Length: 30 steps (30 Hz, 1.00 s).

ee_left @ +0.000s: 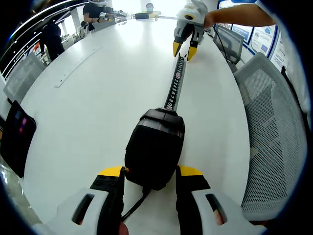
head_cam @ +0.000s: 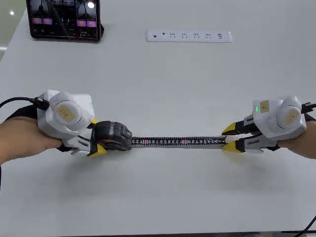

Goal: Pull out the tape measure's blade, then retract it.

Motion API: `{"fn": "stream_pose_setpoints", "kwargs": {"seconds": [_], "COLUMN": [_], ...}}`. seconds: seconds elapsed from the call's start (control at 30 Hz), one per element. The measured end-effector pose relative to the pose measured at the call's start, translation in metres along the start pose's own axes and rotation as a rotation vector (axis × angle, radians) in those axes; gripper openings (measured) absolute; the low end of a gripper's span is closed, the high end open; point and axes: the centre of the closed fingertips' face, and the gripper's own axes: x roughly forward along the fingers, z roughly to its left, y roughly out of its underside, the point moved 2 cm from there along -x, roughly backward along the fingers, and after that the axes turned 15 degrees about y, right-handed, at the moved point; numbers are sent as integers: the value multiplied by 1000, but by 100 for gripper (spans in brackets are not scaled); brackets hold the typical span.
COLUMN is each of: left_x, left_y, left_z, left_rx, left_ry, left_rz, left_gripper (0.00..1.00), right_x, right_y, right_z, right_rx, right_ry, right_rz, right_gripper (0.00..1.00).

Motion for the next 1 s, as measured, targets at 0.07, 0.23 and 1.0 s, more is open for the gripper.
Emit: {"fn": "stream_pose_setpoints", "kwargs": {"seconds": [0.07,0.23,1.0], "left_x": [-1,-2,-33], "left_y": [1,0,-7], "left_z": [-1,-1,-16], "left_rx": [1,-14,-157], "left_ry": [-3,0,-116], "left_rz": [0,-18,-260], "left_gripper": [38,38,51], "right_x": [0,-3,-31], "right_y": [-1,-4,-29], "right_z": [1,0,2], "right_rx": [3,15,249], "right_ry": [2,12,225], "right_rz": [-2,-7,-100], "right_gripper": [20,21,43]}}
